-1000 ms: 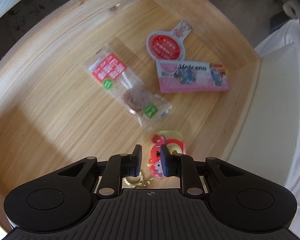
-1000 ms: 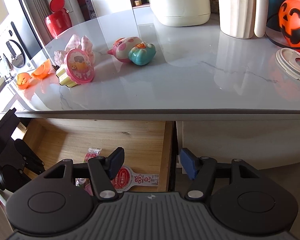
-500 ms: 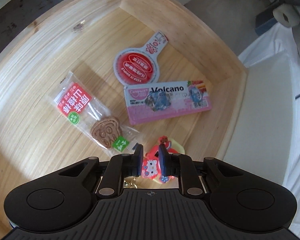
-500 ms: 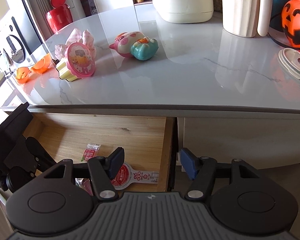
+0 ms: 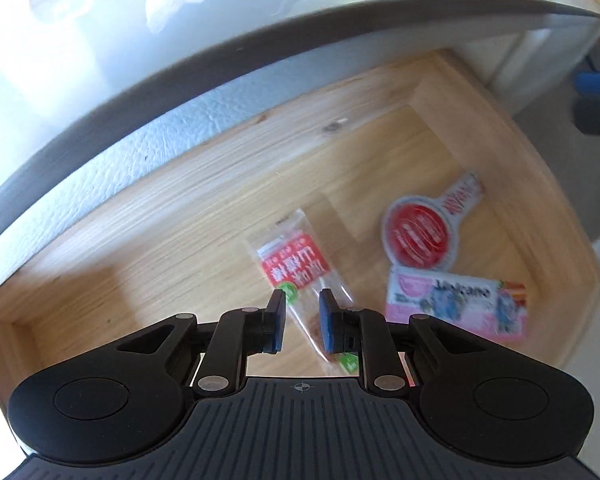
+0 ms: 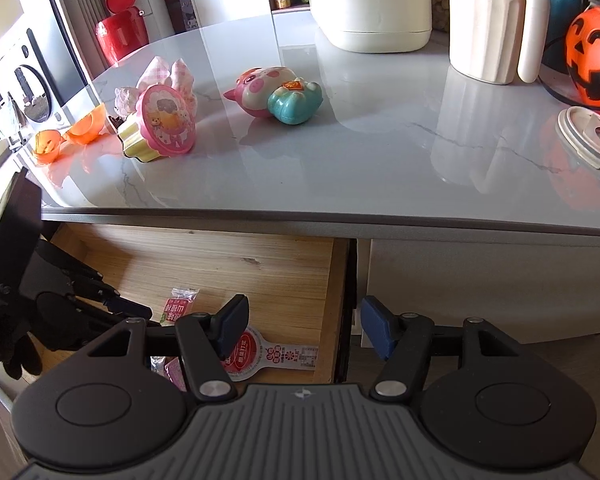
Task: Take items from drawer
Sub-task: 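Reach the left gripper into the drawer and grasp the clear red-labelled snack bag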
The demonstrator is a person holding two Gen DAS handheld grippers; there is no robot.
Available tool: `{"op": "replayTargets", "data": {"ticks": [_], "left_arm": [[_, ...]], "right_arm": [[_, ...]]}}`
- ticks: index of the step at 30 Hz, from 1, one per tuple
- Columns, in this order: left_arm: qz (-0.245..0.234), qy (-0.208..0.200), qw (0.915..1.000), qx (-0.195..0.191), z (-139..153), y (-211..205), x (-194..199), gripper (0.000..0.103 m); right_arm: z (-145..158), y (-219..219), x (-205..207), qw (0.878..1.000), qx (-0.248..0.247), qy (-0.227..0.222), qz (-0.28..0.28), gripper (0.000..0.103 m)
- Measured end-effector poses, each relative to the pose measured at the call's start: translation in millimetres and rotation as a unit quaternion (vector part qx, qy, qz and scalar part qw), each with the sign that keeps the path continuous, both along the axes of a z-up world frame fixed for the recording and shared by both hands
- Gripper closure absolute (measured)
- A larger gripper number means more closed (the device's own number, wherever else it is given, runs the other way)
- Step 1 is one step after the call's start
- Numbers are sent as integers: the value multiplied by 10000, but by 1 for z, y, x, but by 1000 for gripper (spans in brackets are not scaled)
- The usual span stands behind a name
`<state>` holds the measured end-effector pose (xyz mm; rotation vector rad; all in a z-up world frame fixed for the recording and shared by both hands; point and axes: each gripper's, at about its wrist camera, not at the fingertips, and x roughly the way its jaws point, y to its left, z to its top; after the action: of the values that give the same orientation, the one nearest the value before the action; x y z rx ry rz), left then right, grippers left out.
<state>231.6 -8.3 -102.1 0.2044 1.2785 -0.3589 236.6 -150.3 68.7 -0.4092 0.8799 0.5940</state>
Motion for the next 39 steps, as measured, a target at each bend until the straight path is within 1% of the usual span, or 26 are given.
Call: {"op": "replayTargets", "data": {"ticks": [2,5,9,11,12,13,15,17,18,20,21,22,24,25,28,29,31,32,33,34,35,36,37,38,39], "left_arm": [[89,24,10000,-30,-2,-1,3,83],[25,118,9999,2,-6,-7,6,83],[1,89,10000,32,-6,-10,8,81],[2,77,10000,4,-8,-11,8,77],[-3,91,10000,-26,-9,-12,8,72],[-44,141,9999,-86,-10,-13,9,64],[-204,139,9996,-122,-10,-17,8,58],[-398,143,9990,-140,-9,-20,6,57],[-600,82,9981,-82,-9,-23,3,55],[-1092,-124,9938,194,-10,-28,-7,53],[-1304,-191,9906,374,-11,-30,-11,47],[-1338,-258,9899,388,-11,-28,-13,46],[-1157,-134,9930,221,-9,-22,-10,48],[-1149,-99,9931,206,-8,-21,-8,48],[-1133,-56,9929,370,-6,-26,-9,47],[-1077,-35,9935,379,-6,-26,-9,47],[-1120,15,9930,380,-4,-25,-7,48],[-1206,46,9919,386,-2,-24,-7,54],[-1259,52,9913,378,1,-22,-7,70],[-1256,101,9915,309,6,-17,-8,71],[-1248,120,9920,141,13,-11,-10,71],[-1253,93,9921,-67,24,-2,-14,71],[-1247,37,9921,-153,35,7,-20,71],[-1224,-37,9923,-189,44,14,-26,72],[-1194,-122,9925,-250,55,26,-31,71]], "right_arm": [[0,-1,0,10000,-14,-12,-23,40],[0,-2,0,10000,-2,-14,-44,40],[0,-1,0,10000,-11,-21,-37,40],[0,0,0,10000,-21,-27,-36,40],[-1,0,0,10000,-28,-27,-37,40],[-1,0,0,10000,-36,-27,-40,40],[-1,1,0,10000,-50,-36,-44,40],[-1,1,0,10000,-60,-43,-47,40],[-1,1,0,10000,-69,-47,-53,40],[-1,0,0,9999,-79,-53,-68,40],[-1,0,0,9999,-79,-58,-73,40],[-1,0,0,9999,-76,-63,-73,40],[-1,0,0,9999,-72,-69,-70,40],[-1,0,0,9999,-76,-77,-68,40],[-1,1,-1,9999,-94,-122,-48,40],[-1,1,-2,9999,-96,-138,-30,40],[-1,2,-4,9998,-110,-185,29,40],[-1,2,-5,9996,-132,-221,72,40],[0,3,-6,9995,-149,-253,112,40],[2,3,-7,9994,-151,-241,175,40],[3,5,-8,9994,-144,-141,289,40],[4,8,-9,9987,-144,51,485,40],[3,13,-12,9973,-198,216,668,40],[2,20,-16,9945,-370,358,912,40],[0,28,-20,9914,-607,405,1090,40]]}}
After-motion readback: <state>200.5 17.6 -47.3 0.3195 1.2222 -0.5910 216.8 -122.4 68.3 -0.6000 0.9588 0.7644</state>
